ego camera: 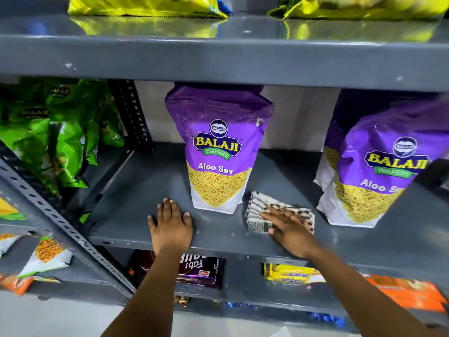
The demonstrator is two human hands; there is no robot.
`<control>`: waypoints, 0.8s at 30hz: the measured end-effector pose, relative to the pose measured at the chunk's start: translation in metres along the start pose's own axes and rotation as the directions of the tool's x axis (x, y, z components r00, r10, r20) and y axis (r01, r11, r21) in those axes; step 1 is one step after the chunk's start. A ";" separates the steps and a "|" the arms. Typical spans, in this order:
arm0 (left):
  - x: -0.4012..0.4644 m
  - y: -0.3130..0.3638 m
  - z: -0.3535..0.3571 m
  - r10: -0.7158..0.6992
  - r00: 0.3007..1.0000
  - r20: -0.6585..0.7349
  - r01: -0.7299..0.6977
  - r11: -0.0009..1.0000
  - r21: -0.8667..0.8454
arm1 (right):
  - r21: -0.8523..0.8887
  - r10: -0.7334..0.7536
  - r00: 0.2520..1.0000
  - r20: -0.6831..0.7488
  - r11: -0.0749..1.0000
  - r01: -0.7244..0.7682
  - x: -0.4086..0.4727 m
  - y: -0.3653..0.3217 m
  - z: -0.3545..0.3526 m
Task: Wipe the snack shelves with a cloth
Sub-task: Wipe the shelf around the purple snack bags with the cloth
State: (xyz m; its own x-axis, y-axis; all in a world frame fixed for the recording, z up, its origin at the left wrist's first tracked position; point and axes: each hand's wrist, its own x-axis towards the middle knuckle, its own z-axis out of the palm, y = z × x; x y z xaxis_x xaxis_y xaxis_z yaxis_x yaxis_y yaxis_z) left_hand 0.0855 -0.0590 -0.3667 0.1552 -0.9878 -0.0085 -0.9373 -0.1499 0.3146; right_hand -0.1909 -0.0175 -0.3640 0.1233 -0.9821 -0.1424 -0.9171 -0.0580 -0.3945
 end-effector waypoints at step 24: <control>0.003 -0.004 0.005 0.025 1.000 -0.010 -0.025 0.999 0.036 | 0.147 0.259 0.965 -0.046 0.957 -0.250 -0.003 -0.133 0.028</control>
State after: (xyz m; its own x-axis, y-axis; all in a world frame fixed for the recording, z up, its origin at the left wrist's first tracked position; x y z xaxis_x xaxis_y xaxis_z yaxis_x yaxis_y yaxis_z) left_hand 0.0877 -0.0618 -0.3725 0.1348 -0.9908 0.0088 -0.9514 -0.1270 0.2807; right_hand -0.0590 -0.0021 -0.3368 -0.1357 -0.9708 -0.1980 -0.8526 0.2162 -0.4757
